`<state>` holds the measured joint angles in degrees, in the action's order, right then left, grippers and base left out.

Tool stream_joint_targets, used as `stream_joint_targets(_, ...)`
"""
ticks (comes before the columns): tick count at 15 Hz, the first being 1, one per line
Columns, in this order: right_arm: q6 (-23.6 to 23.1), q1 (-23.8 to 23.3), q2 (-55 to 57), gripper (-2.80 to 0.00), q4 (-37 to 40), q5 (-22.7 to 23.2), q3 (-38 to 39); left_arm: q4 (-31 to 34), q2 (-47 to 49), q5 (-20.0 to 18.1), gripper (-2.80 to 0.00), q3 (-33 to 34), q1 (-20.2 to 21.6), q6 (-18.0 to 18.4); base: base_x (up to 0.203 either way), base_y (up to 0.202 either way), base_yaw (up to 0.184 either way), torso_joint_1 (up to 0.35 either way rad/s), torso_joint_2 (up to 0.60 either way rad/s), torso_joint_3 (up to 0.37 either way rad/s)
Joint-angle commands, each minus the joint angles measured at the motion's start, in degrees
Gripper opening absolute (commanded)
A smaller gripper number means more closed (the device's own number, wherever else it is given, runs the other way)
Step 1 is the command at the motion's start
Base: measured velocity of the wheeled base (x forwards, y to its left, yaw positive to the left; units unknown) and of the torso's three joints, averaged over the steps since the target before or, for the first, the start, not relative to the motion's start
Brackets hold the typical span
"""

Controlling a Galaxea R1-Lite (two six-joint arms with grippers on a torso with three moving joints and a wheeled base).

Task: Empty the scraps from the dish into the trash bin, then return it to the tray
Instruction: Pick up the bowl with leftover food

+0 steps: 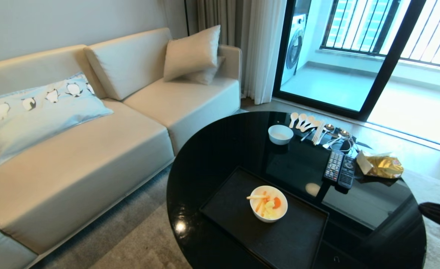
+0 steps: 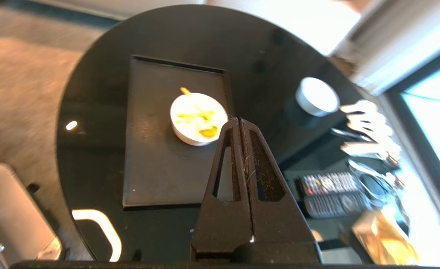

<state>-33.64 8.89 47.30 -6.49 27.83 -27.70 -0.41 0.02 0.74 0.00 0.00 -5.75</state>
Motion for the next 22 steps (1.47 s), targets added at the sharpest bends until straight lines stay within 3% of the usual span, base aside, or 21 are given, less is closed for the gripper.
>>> stream_joint_targets(1, -1.1, 7.0, 15.1, -2.8, -0.1, -0.7, -5.7, 0.0, 0.1, 0.0, -2.8, 0.0, 0.0, 0.0, 0.0, 0.0, 0.0, 0.0, 0.0, 0.0)
stream_joint_targets(4, -1.4, 14.1, 29.6, -2.8, -0.8, -3.7, -14.2, 0.0, 0.0, 0.0, -2.8, 0.0, 0.0, 0.0, 0.0, 0.0, 0.0, 0.0, 0.0, 0.0)
stream_joint_targets(6, 1.3, 17.7, 38.7, -2.8, -1.0, -8.1, -20.1, 0.0, 0.0, 0.0, -2.8, 0.0, 0.0, 0.0, 0.0, 0.0, 0.0, 0.0, 0.0, 0.0)
stream_joint_targets(10, 21.1, 23.3, 52.9, -2.8, -0.7, -25.0, -28.1, 0.0, 0.0, 0.0, -2.8, 0.0, 0.0, 0.0, 0.0, 0.0, 0.0, 0.0, 0.0, 0.0)
stream_joint_targets(14, 30.9, 24.0, 62.9, -2.8, -0.4, -38.7, -30.8, 0.0, 0.0, 0.0, -2.8, 0.0, 0.0, 0.0, 0.0, 0.0, 0.0, 0.0, 0.0, 0.0)
stream_joint_targets(16, 34.0, 23.4, 65.2, -2.8, 0.5, -42.2, -31.2, 0.0, 0.0, 0.0, -2.8, 0.0, 0.0, 0.0, 0.0, 0.0, 0.0, 0.0, 0.0, 0.0)
stream_joint_targets(17, 34.7, 22.9, 65.5, 0.0, 1.6, -42.3, -31.2, 0.0, 0.0, 0.0, -2.8, 0.0, 0.0, 0.0, 0.0, 0.0, 0.0, 0.0, 0.0, 0.0)
stream_joint_targets(22, 35.3, 21.3, 68.1, 0.0, 2.2, -44.0, -31.1, 0.0, 0.0, 0.0, -2.8, 0.0, 0.0, 0.0, 0.0, 0.0, 0.0, 0.0, 0.0, 0.0)
